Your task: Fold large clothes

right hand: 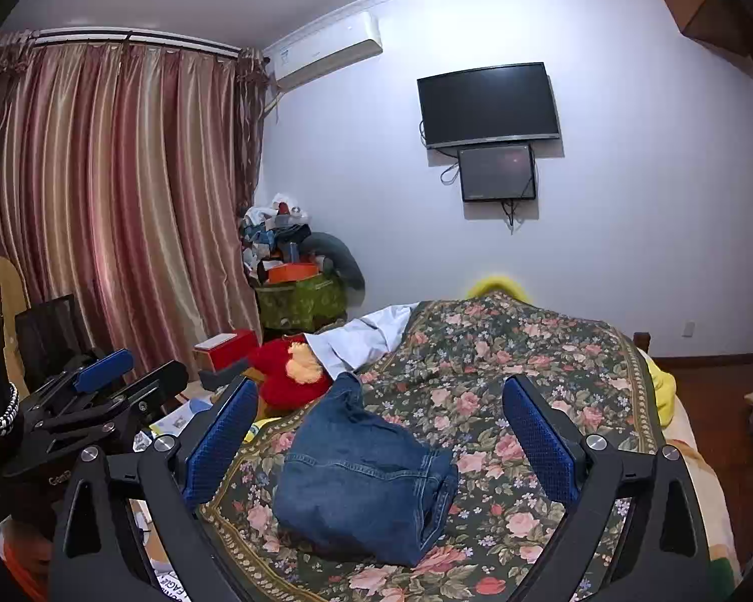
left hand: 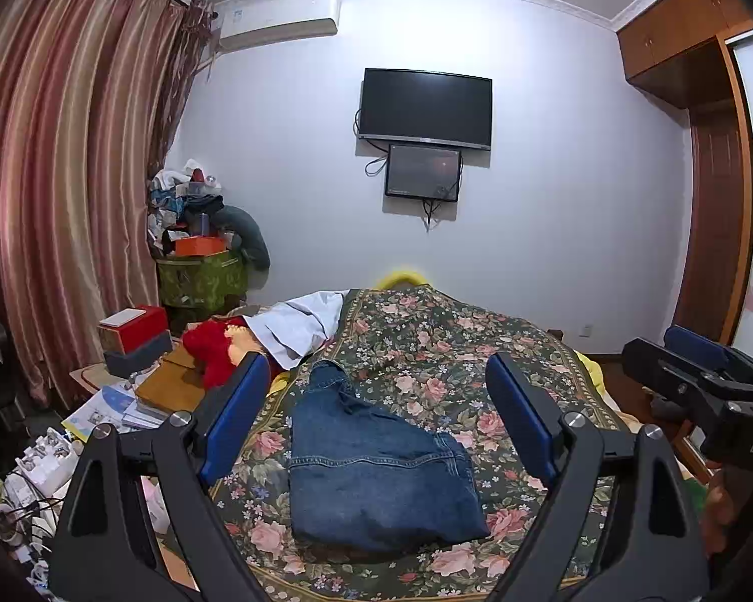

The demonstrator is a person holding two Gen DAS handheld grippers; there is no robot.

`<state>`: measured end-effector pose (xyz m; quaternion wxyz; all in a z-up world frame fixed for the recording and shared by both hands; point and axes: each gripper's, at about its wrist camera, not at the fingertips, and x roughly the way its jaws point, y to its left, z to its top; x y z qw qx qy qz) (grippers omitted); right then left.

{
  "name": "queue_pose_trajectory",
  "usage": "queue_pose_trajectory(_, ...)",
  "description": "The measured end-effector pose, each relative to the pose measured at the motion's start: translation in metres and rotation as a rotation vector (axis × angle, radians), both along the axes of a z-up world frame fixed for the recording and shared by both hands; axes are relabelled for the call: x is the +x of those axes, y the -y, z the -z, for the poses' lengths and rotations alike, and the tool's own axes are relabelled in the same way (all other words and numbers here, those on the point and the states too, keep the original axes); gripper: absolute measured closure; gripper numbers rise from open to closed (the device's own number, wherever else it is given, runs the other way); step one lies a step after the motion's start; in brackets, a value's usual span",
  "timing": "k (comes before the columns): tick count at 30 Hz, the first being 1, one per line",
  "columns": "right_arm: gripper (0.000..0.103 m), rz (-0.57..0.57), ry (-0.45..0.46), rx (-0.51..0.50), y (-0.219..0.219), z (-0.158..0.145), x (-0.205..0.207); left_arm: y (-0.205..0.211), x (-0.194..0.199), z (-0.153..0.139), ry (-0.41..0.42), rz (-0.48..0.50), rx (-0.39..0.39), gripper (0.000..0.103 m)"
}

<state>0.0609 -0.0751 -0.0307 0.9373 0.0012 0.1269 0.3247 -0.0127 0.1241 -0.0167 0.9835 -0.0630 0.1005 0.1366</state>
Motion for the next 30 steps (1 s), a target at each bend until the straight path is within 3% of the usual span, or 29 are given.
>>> queue_pose_trajectory(18, 0.005, -0.006, -0.007, 0.0, -0.002, 0.003, 0.002, -0.001, 0.003, 0.007, -0.007, 0.005, -0.008, 0.015)
queue_pose_trajectory(30, 0.005, -0.007, -0.006, 0.0, -0.001, 0.002, 0.003, 0.002, 0.006, 0.017, -0.013, 0.001, -0.023, 0.009)
